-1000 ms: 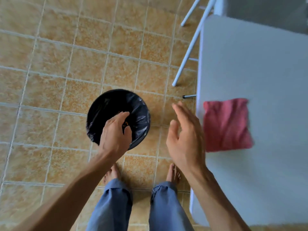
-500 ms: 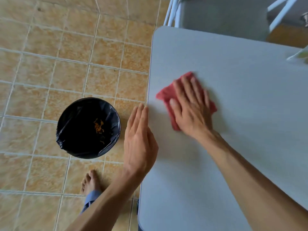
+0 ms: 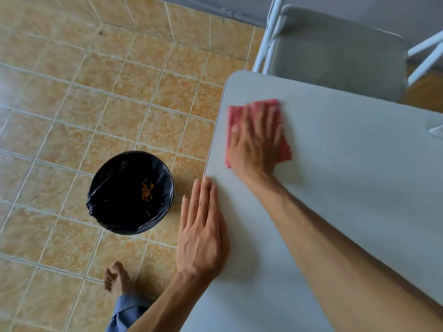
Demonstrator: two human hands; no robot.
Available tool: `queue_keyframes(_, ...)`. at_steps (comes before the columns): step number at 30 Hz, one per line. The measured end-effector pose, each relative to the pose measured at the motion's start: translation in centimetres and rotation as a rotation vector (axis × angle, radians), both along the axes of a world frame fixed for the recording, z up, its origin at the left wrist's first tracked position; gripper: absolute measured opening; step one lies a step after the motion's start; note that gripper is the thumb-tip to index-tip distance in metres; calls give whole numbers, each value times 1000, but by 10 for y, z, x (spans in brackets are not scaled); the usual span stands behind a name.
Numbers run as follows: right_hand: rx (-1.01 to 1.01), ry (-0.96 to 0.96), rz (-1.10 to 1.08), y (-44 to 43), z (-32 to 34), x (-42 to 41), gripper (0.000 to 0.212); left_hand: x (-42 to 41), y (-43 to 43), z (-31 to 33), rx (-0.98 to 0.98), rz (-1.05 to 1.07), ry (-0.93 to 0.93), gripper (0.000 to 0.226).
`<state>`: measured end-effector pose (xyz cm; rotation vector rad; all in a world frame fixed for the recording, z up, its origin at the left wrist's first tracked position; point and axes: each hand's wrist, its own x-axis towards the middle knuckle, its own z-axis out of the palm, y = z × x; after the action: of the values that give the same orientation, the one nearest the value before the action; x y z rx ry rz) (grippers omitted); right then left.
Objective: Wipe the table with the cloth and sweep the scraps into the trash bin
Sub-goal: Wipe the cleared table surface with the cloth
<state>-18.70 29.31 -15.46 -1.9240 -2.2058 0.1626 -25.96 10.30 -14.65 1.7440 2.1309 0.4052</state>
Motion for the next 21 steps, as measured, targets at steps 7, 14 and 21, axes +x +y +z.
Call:
queue_keyframes(7,-57,-78,357,62,-2,34,62,1,3,3,-45,-4,-3,59)
queue_keyframes(14,-132,-67,346,24,10,11,68,0,0,1,-28,-3,-6,58)
queue_keyframes(21,-12,-51,240,17,-1,69,63,0,3,2,-16,-4,15,57)
